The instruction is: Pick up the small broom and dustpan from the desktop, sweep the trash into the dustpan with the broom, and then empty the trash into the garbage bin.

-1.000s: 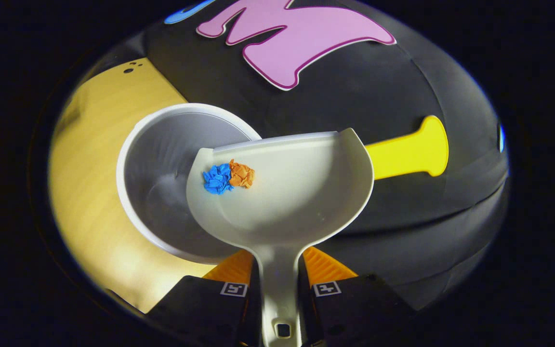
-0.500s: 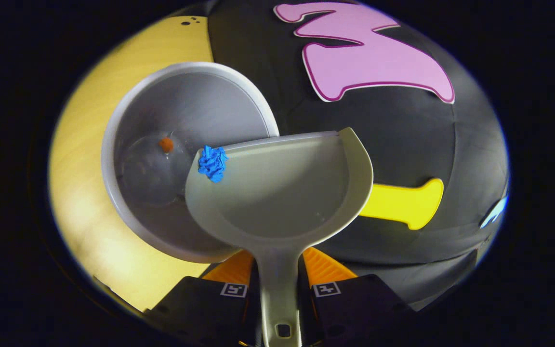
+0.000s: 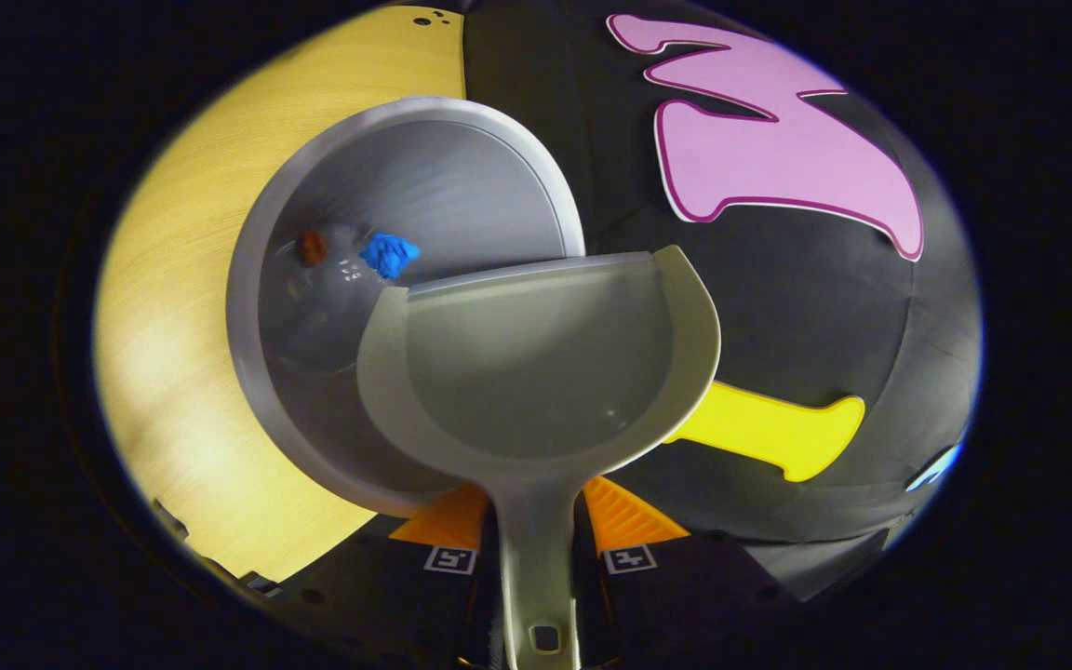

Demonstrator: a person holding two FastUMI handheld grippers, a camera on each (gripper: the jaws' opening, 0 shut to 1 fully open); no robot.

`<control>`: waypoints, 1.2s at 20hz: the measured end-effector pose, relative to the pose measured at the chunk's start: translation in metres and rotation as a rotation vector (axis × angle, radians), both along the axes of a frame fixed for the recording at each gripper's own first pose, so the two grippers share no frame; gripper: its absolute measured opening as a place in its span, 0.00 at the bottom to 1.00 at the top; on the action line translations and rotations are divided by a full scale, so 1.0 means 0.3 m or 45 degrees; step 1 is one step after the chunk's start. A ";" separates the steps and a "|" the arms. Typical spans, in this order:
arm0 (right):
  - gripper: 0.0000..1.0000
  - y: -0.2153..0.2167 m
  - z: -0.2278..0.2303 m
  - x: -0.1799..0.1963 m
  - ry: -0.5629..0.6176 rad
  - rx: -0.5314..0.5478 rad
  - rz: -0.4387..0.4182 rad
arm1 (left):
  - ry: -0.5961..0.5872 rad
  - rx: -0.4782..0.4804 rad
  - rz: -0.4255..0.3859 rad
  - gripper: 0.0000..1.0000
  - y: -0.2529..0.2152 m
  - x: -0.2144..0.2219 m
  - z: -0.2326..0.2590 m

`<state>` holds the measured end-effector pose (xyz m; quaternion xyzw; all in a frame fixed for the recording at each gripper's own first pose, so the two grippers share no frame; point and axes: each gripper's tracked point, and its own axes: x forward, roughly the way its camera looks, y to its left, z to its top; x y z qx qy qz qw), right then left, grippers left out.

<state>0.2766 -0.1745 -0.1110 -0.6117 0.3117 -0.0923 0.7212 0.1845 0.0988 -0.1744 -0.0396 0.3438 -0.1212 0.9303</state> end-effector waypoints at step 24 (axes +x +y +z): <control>0.35 0.253 0.077 0.027 -0.386 1.826 -0.236 | -0.171 -0.073 0.102 0.26 0.084 -0.116 0.093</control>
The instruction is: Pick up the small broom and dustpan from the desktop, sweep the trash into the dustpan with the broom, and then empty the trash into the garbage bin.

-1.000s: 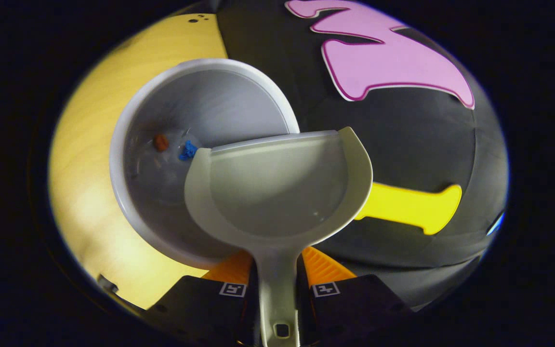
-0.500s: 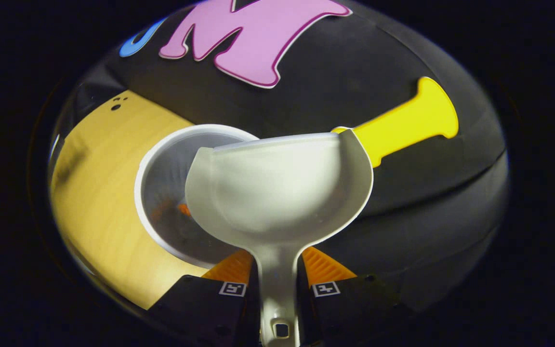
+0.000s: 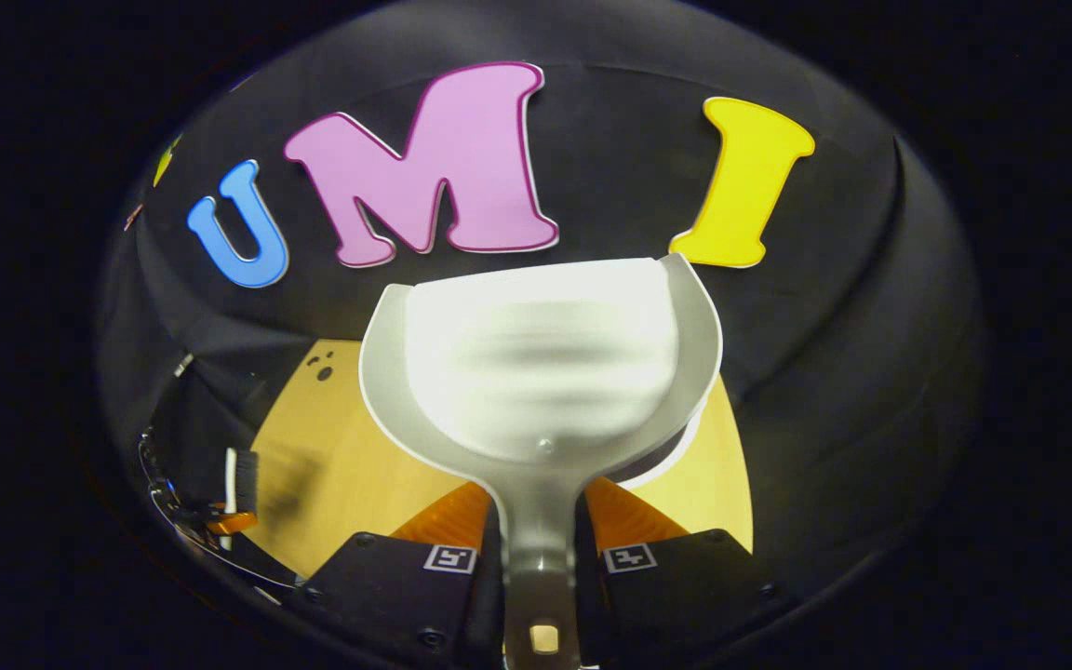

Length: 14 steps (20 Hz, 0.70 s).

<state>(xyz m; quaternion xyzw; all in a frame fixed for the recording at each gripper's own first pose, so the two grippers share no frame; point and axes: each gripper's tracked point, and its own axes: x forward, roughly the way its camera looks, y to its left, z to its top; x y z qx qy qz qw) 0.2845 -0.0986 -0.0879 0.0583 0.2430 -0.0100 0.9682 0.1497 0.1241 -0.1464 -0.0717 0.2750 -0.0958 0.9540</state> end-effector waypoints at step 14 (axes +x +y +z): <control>0.34 0.049 -0.034 -0.004 0.071 0.111 0.270 | 0.041 0.003 0.026 0.25 0.005 -0.090 -0.157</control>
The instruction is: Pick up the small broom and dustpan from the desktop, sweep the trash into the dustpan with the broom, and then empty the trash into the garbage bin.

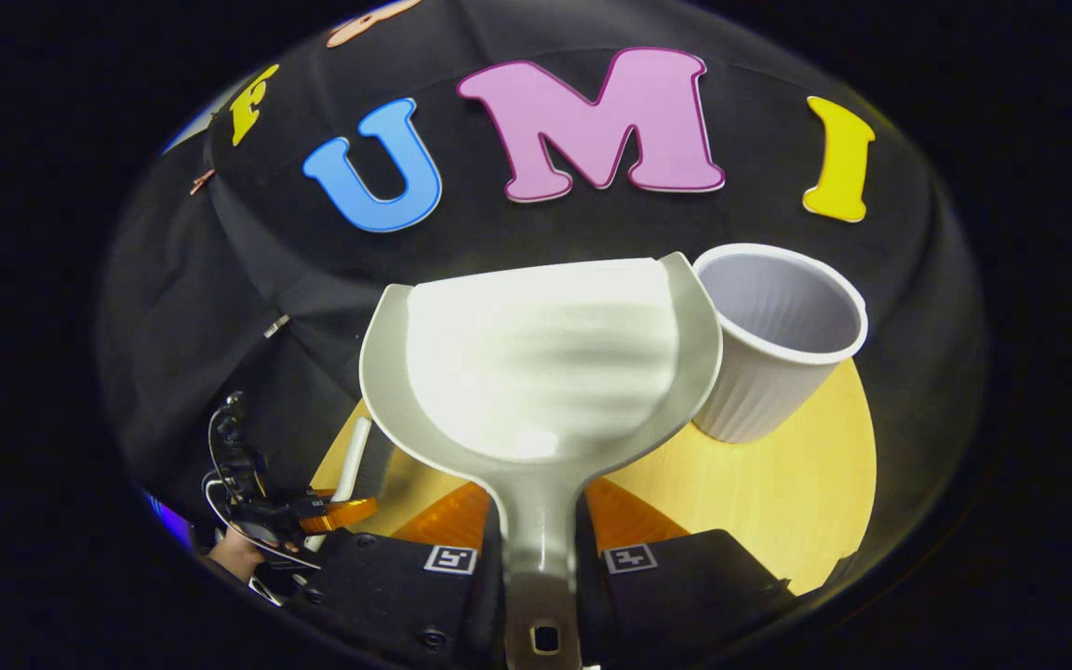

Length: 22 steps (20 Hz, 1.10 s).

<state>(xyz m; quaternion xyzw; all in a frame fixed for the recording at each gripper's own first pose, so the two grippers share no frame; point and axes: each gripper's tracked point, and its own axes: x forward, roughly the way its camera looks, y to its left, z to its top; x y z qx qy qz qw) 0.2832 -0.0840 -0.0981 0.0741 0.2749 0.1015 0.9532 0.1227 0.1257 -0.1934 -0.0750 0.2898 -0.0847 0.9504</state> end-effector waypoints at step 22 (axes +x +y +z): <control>0.35 -0.106 -0.383 -0.120 0.406 -0.178 -0.131 | 0.283 0.447 0.064 0.28 0.017 0.266 -0.297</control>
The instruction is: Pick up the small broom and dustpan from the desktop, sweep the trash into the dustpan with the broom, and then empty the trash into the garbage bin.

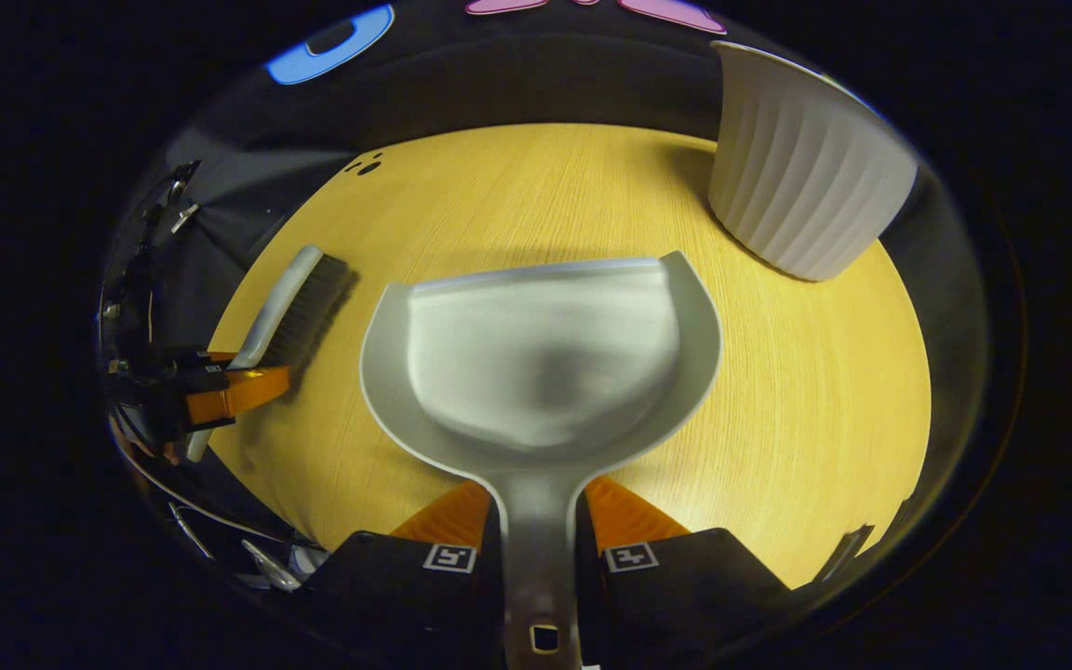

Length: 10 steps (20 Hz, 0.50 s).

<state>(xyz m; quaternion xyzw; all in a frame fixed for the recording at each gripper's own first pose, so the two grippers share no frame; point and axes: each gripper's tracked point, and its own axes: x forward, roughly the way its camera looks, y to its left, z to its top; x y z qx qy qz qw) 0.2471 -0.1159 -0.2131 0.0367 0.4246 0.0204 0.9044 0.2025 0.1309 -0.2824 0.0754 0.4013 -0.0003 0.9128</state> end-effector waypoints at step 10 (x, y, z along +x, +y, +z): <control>0.38 0.012 -0.016 -0.012 0.034 0.012 -0.019 | 0.060 0.001 0.042 0.34 -0.024 -0.022 0.002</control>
